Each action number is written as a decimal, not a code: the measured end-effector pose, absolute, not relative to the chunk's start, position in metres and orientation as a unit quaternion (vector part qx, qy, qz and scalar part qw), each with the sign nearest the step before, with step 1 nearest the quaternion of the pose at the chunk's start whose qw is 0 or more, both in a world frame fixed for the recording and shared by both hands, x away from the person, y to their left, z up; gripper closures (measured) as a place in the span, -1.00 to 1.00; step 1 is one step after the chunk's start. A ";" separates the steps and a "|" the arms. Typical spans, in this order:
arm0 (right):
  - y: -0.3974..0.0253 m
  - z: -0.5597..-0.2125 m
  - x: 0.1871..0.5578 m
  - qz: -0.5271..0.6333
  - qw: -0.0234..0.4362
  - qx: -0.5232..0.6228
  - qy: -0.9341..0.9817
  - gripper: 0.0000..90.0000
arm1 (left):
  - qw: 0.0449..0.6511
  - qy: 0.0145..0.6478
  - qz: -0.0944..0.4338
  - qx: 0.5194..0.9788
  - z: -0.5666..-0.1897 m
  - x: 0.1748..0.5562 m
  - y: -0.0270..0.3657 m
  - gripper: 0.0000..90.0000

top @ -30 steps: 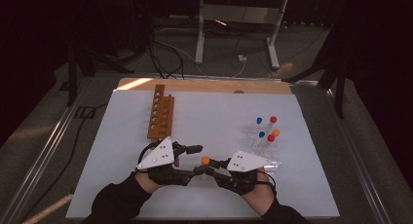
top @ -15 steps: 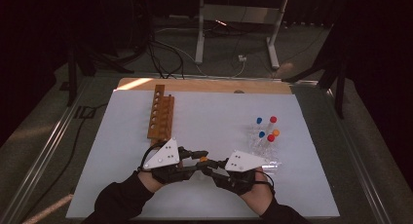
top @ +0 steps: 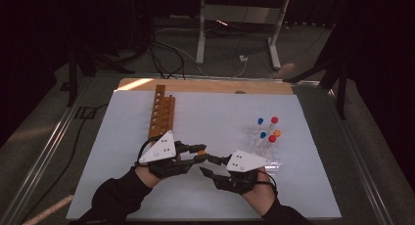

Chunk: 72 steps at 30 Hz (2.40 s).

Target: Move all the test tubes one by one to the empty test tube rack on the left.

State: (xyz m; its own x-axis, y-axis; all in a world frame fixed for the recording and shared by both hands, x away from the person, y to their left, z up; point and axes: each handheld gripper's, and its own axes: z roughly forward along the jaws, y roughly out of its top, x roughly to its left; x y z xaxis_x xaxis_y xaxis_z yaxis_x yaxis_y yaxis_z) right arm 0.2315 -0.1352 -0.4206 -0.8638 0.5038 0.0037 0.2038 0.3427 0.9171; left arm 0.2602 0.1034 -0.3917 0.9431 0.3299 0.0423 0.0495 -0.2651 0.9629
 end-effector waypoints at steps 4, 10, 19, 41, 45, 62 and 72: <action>-0.137 -0.421 0.231 0.530 0.150 0.226 0.804 0.05 | 0.595 0.130 0.131 0.782 -0.383 0.266 0.113 0.60; -0.142 -0.420 0.231 0.539 0.167 0.232 0.792 -0.21 | 0.596 0.150 0.153 0.774 -0.370 0.280 0.130 0.60; -0.151 -0.422 0.233 0.546 0.175 0.249 0.781 -0.90 | 0.584 0.181 0.187 0.769 -0.354 0.305 0.151 0.60; -0.158 -0.424 0.236 0.555 0.168 0.247 0.776 -1.00 | 0.554 0.281 0.264 0.738 -0.339 0.402 0.194 0.60; -0.158 -0.425 0.236 0.553 0.172 0.246 0.777 -1.00 | 0.547 0.297 0.273 0.733 -0.346 0.421 0.197 0.60; -0.160 -0.424 0.234 0.556 0.169 0.237 0.779 -1.00 | 0.530 0.356 0.301 0.708 -0.366 0.479 0.210 0.60; -0.162 -0.422 0.233 0.557 0.170 0.233 0.779 -1.00 | 0.518 0.374 0.310 0.704 -0.390 0.492 0.208 0.60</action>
